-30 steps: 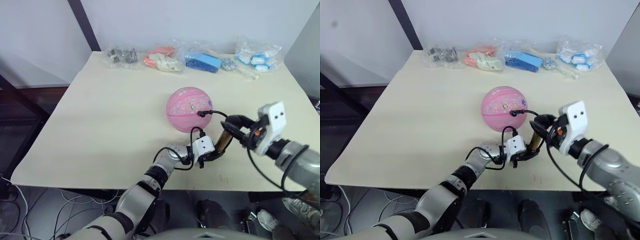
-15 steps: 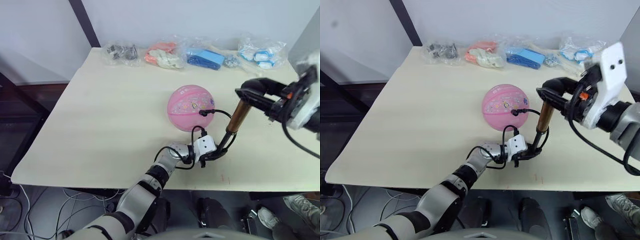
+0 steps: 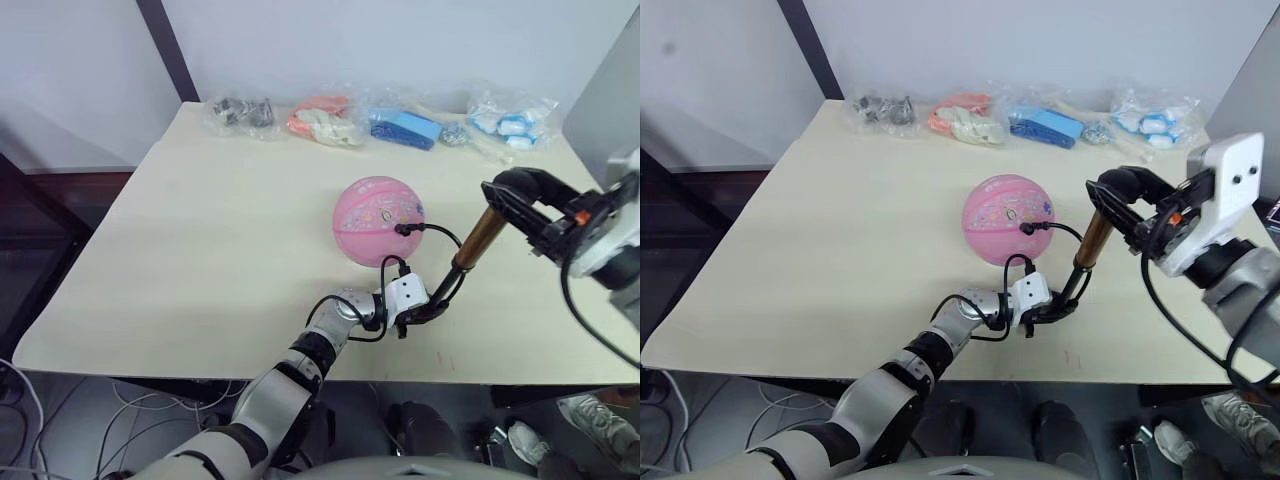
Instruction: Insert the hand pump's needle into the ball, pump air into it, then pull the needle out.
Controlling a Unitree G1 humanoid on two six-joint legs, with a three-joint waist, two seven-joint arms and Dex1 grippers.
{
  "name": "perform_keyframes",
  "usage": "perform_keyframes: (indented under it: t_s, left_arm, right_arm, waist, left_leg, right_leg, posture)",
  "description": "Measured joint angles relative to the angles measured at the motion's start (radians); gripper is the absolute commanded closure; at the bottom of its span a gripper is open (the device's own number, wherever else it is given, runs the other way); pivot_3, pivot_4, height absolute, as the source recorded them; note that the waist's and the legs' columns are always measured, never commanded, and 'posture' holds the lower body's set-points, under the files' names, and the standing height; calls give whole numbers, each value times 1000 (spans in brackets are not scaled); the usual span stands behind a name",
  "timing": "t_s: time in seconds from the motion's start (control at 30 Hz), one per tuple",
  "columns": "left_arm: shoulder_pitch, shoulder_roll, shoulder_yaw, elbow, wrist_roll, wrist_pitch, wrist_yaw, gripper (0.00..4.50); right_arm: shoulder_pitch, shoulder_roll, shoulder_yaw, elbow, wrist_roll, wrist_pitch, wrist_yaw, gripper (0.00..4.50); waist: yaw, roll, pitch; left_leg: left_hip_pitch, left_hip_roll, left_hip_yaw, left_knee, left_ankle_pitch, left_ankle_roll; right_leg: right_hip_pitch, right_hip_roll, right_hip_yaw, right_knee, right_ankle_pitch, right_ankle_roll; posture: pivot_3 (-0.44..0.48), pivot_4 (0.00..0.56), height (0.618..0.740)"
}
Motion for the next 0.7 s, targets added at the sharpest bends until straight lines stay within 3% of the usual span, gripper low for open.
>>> perform_keyframes:
  t_s: [0.13,0.33,0.43,0.7]
  left_arm:
    - [2,4,0,3,1,1,5,3405]
    - [5,4,0,7,1,1,5,3405]
    - [8,6,2,9,-3,3,5,3405]
    - [7,2,2,9,-7,2,5,3405]
  right_arm:
    - [55,118,166,45,-225,-63,47,2421]
    - [98,232,285,141,-425,-98,120,2421]
    - [98,289,292,167,-477,-102,153,2421]
    - [96,309,229,162,-458,-56,176,2421]
  waist:
    - [-3,3,-6]
    - [-2,4,-13]
    - [-3,3,-16]
    - [-2,4,-15]
  left_leg:
    - [2,1,1,-1,0,0]
    - [2,2,0,-3,0,0]
    - [3,2,0,-4,0,0]
    - [2,1,-1,-5,0,0]
  right_leg:
    - [0,-1,0,0,-1,1]
    - [0,1,-1,0,0,-3]
    - [0,2,-1,0,-1,-2]
    - [-1,1,-1,0,-2,-1]
  posture:
    - [0,150,740]
    - [0,150,740]
    - [0,150,740]
    - [0,150,740]
